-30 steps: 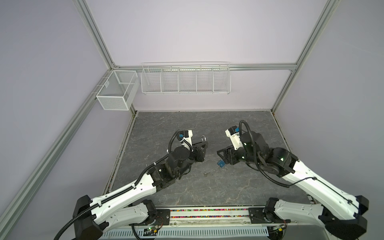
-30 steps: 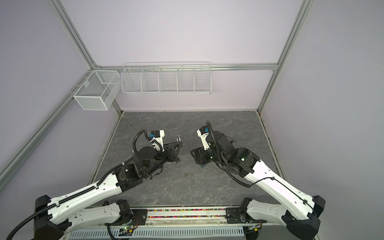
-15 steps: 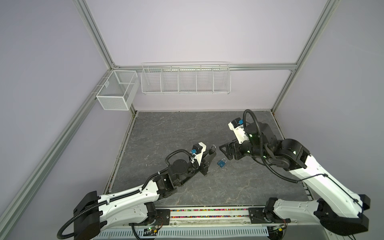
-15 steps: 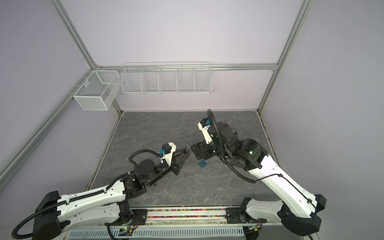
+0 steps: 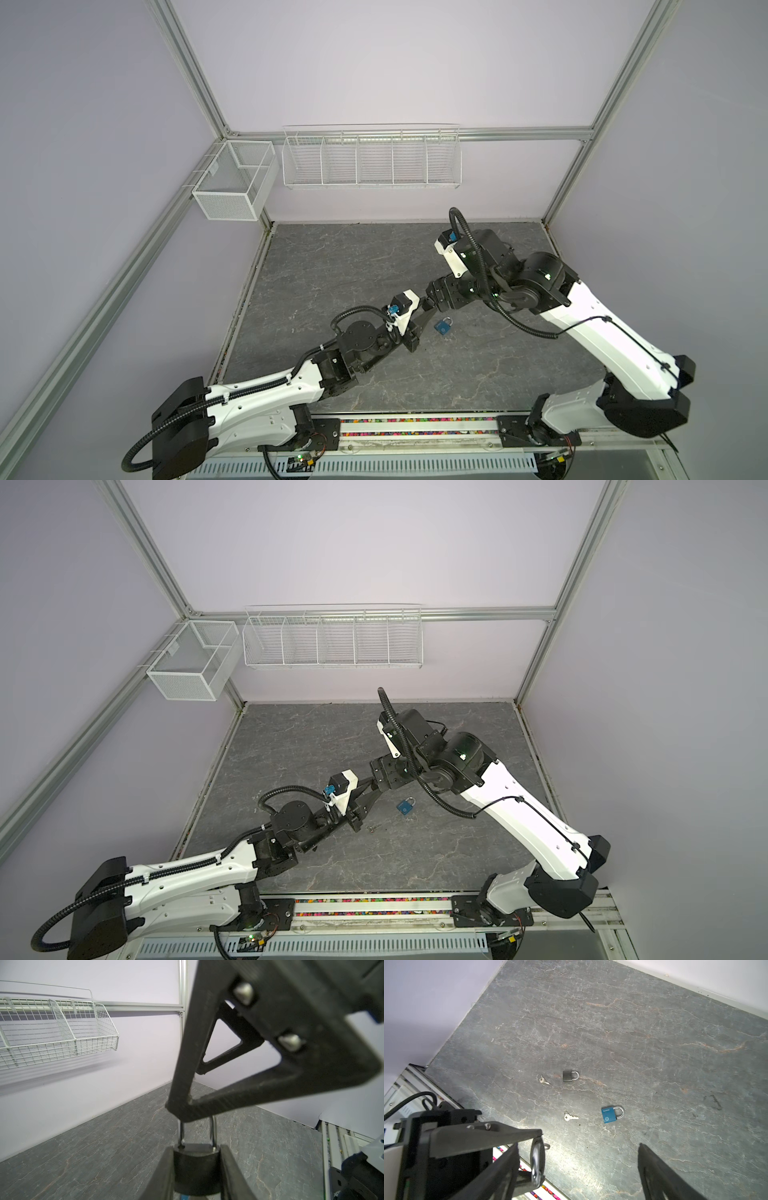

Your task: Unlock with the key

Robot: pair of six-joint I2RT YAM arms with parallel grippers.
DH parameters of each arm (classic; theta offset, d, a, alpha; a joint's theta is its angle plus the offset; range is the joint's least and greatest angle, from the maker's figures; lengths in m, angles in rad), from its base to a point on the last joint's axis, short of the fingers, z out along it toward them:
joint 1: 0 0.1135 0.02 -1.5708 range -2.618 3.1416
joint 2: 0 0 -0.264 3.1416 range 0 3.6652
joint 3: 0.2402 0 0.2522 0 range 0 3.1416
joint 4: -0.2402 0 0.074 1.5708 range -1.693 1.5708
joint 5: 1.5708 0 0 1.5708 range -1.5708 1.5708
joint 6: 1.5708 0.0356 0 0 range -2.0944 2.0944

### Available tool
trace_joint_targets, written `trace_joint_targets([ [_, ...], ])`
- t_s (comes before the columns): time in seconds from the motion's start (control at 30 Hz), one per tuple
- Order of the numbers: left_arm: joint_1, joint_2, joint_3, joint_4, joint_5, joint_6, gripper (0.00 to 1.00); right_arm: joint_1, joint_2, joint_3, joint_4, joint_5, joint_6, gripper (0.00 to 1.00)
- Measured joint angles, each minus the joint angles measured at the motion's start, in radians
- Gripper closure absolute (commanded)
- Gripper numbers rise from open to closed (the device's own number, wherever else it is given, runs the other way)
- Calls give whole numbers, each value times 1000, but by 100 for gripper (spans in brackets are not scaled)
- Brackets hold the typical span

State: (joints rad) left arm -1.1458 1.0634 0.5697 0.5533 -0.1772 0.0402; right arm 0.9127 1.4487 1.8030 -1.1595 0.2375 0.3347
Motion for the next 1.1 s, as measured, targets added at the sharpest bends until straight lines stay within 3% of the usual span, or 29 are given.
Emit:
trace_joint_targets([
  [0.3, -1, 0, -10, 14, 3, 19, 100, 0, 92, 98, -87, 74, -2, 9],
  [0.97, -1, -2, -34, 15, 18, 71, 100, 1, 172, 173, -215, 109, -40, 0],
  [1.1, -1, -12, -45, 24, 18, 78, 100, -8, 175, 175, -234, 109, -48, 4],
])
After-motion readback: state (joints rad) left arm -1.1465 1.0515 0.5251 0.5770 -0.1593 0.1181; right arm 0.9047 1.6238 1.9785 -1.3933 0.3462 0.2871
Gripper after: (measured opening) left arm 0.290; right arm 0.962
